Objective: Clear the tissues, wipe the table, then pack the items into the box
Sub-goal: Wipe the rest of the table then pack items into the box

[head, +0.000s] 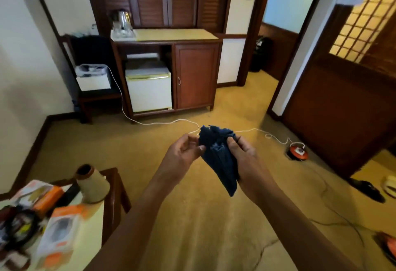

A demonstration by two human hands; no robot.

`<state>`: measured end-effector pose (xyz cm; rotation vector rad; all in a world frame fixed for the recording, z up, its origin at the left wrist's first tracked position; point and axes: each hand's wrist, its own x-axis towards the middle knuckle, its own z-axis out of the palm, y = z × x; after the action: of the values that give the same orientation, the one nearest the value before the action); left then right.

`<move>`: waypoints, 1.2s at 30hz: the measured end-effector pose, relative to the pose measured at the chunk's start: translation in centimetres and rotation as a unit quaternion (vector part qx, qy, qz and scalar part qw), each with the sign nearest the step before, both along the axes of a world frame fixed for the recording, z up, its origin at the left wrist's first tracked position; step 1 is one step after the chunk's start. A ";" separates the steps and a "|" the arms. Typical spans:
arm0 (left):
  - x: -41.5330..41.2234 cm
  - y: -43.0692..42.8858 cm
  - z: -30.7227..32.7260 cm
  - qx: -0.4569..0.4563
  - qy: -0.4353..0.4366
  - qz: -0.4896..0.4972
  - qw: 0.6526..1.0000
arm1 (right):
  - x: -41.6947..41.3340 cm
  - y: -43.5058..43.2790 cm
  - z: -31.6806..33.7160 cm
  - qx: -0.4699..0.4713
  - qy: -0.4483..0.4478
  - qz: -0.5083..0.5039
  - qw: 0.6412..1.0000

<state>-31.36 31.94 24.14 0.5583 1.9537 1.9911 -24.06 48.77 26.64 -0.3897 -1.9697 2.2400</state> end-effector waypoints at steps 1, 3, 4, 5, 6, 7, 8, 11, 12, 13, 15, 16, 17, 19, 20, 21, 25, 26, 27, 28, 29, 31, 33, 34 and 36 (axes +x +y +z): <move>-1.9 -0.2 0.9 -0.002 0.013 0.004 1.000 | -2.1 0.1 0.9 -0.012 0.004 0.009 1.000; -6.0 -0.7 3.0 -0.011 0.042 0.017 0.999 | -6.7 -0.1 2.9 -0.036 0.017 0.030 0.999; -7.7 -1.2 4.0 -0.015 0.055 0.026 0.998 | -8.8 -0.4 3.8 -0.044 0.026 0.040 0.998; -9.1 -1.7 4.9 -0.021 0.069 0.038 0.997 | -10.6 -0.6 4.5 -0.050 0.032 0.052 0.997; -10.6 -2.1 5.7 -0.028 0.084 0.051 0.995 | -12.5 -1.0 5.3 -0.061 0.039 0.064 0.995; -12.0 -2.5 6.6 -0.035 0.096 0.061 0.993 | -14.3 -1.2 5.9 -0.071 0.045 0.075 0.994; -13.4 -2.9 7.4 -0.042 0.106 0.069 0.991 | -16.1 -1.4 6.7 -0.081 0.050 0.091 0.991; -17.7 -4.6 10.1 -0.053 0.146 0.096 0.983 | -22.3 -2.4 9.0 -0.086 0.076 0.163 0.980; -18.9 -5.2 10.9 -0.062 0.157 0.111 0.979 | -24.2 -2.8 9.6 -0.081 0.089 0.185 0.975; -20.1 -5.7 11.4 -0.070 0.170 0.128 0.975 | -26.0 -3.1 10.1 -0.080 0.101 0.207 0.970; -22.3 -6.7 12.5 -0.086 0.186 0.170 0.964 | -30.0 -3.6 10.3 -0.090 0.114 0.247 0.958; -22.8 -7.1 12.8 -0.095 0.195 0.183 0.959 | -31.3 -3.9 10.3 -0.089 0.115 0.258 0.955; -24.0 -7.5 13.4 -0.104 0.208 0.207 0.950 | -33.5 -4.3 10.5 -0.090 0.115 0.277 0.950; -26.5 -8.1 14.6 -0.113 0.211 0.266 0.934 | -38.0 -5.4 11.5 -0.097 0.103 0.322 0.936; -27.6 -8.5 15.3 -0.113 0.213 0.295 0.925 | -40.0 -6.1 12.2 -0.106 0.100 0.342 0.929; -28.7 -9.1 15.9 -0.116 0.218 0.327 0.912 | -41.9 -6.8 12.5 -0.114 0.094 0.356 0.923; -32.8 -13.0 17.6 -0.090 0.224 0.473 0.847 | -49.4 -11.8 13.9 -0.112 0.105 0.450 0.880; -33.6 -14.0 17.9 -0.077 0.220 0.501 0.833 | -50.8 -13.2 14.1 -0.107 0.106 0.471 0.869; -34.3 -15.2 18.0 -0.066 0.215 0.526 0.820 | -52.3 -14.8 14.3 -0.096 0.113 0.489 0.860; -34.8 -16.3 18.0 -0.060 0.209 0.549 0.807 | -53.6 -16.5 14.5 -0.082 0.123 0.505 0.850; -35.4 -17.9 17.9 -0.062 0.202 0.571 0.794 | -54.7 -18.3 14.5 -0.066 0.136 0.522 0.840; -36.4 -20.7 17.2 -0.052 0.181 0.609 0.771 | -56.6 -21.7 14.2 -0.028 0.165 0.553 0.817; -37.2 -23.8 16.3 -0.014 0.169 0.637 0.752 | -57.9 -25.3 13.5 0.010 0.195 0.583 0.789; -37.5 -25.4 15.8 0.009 0.168 0.650 0.741 | -58.5 -27.2 13.1 0.019 0.208 0.596 0.775; -38.3 -28.8 15.0 0.027 0.163 0.680 0.714 | -59.5 -31.5 12.4 0.022 0.223 0.615 0.756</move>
<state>-69.61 3.18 39.16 -0.9759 2.9438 2.7508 -83.58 17.25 39.01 1.7885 -2.1800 2.3406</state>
